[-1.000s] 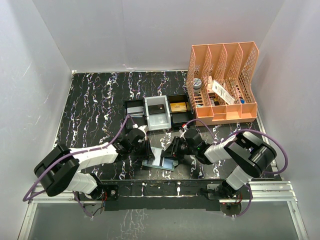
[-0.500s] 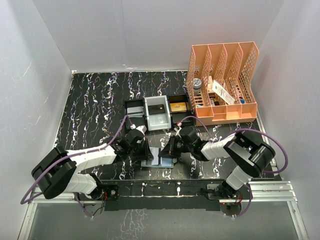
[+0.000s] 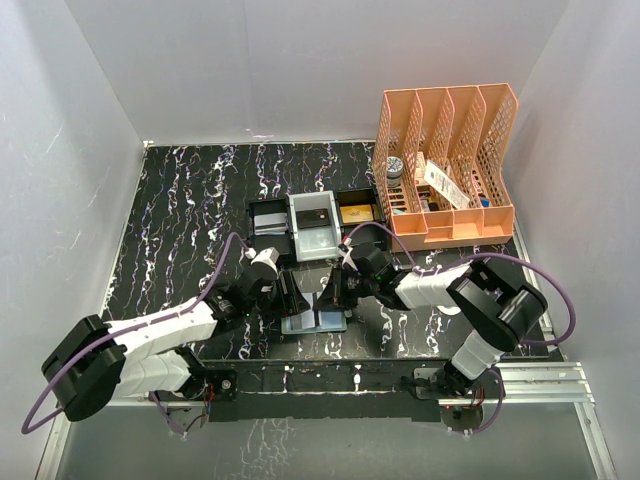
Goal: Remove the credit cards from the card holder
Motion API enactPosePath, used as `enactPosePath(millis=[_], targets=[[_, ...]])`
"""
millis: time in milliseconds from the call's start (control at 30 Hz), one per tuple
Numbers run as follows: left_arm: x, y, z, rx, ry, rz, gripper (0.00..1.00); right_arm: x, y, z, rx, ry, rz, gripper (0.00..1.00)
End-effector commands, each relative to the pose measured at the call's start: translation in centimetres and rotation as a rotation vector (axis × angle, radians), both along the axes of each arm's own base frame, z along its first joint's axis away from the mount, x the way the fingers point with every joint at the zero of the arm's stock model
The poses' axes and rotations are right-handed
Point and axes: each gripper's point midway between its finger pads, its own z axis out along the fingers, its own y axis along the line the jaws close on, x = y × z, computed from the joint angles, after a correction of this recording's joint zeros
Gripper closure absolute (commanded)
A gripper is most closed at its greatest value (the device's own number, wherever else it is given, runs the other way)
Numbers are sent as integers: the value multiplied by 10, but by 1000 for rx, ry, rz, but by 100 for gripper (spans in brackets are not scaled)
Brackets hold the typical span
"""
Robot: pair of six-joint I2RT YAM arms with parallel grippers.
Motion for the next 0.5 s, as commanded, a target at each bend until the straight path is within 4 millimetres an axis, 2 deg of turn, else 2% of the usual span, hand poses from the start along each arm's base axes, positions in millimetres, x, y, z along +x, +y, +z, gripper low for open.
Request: enactPosePath(millis=[0,133,233,367,467], targets=[[11,-4,22,-11,-61,6,40,4,5,5,7,-18,37,100],[11,-15,30,-70,-70,-18,41,2,0,1,-9,-4,10,100],[9,-20,25,-96,-51,-26,44,-2,-3,-3,-8,20,-10,100],[1,-16,11,-107,-23,-17,48,-2,-4,-6,-25,37,-12,100],[3,-7,8,-72,1,50,51,-1,-5,-1,-29,23,-10,100]])
